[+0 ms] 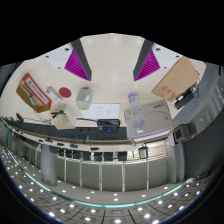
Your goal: Pour water
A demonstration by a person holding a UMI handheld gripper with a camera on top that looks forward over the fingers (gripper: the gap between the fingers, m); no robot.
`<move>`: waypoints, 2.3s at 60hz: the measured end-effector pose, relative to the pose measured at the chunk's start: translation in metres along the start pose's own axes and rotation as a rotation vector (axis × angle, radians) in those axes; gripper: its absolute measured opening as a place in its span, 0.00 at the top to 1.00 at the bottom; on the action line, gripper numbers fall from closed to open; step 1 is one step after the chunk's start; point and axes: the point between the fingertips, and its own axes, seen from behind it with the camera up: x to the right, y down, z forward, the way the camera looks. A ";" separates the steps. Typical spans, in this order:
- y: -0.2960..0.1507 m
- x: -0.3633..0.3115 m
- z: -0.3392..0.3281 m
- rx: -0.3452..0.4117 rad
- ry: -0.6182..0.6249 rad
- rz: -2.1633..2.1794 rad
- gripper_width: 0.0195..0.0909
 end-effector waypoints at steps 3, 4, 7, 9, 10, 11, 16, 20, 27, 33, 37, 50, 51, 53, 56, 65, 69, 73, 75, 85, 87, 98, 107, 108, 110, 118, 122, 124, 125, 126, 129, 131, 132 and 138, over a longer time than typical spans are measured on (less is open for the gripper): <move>-0.003 -0.025 0.023 0.013 -0.021 -0.011 0.06; -0.005 -0.033 0.031 0.019 -0.026 -0.014 0.06; -0.010 -0.054 0.056 0.035 -0.032 -0.020 0.06; -0.015 -0.067 0.072 0.050 -0.035 -0.025 0.06; -0.018 -0.073 0.080 0.059 -0.036 -0.028 0.06; -0.021 -0.079 0.087 0.066 -0.037 -0.032 0.06; -0.031 -0.101 0.127 0.078 -0.038 -0.046 0.06; -0.044 -0.115 0.156 0.104 -0.040 -0.049 0.07; -0.061 -0.123 0.205 0.141 -0.010 -0.037 0.07; -0.070 -0.127 0.247 0.168 0.005 -0.016 0.08; -0.072 -0.132 0.270 0.180 0.001 -0.010 0.10; -0.078 -0.133 0.310 0.213 0.017 -0.011 0.41; -0.078 -0.134 0.312 0.216 0.017 -0.013 0.46; -0.079 -0.131 0.313 0.220 0.030 -0.022 0.53; -0.081 -0.131 0.313 0.229 0.026 -0.023 0.55; -0.081 -0.131 0.315 0.244 0.025 -0.021 0.72; -0.079 -0.130 0.314 0.243 0.024 -0.020 0.77; -0.078 -0.127 0.310 0.238 0.018 -0.006 0.82; -0.078 -0.127 0.307 0.233 0.015 0.000 0.82; -0.094 -0.116 0.288 0.247 -0.034 0.089 0.82; -0.099 -0.113 0.282 0.254 -0.059 0.120 0.82; -0.134 -0.083 0.254 0.273 -0.203 0.488 0.82; -0.160 -0.052 0.241 0.269 -0.355 0.913 0.82; -0.163 -0.051 0.238 0.263 -0.377 0.963 0.82; -0.164 -0.047 0.238 0.255 -0.413 1.066 0.82; -0.168 -0.022 0.234 0.223 -0.557 1.419 0.82; -0.168 -0.014 0.240 0.211 -0.603 1.554 0.82; -0.168 -0.012 0.240 0.204 -0.632 1.607 0.82; -0.168 -0.010 0.240 0.202 -0.644 1.632 0.82; -0.168 -0.008 0.240 0.200 -0.653 1.657 0.82; -0.166 -0.002 0.229 0.184 -0.689 1.720 0.82; -0.168 -0.002 0.240 0.180 -0.711 1.758 0.82; -0.167 -0.001 0.240 0.177 -0.719 1.775 0.82; -0.165 0.008 0.232 0.165 -0.749 1.853 0.82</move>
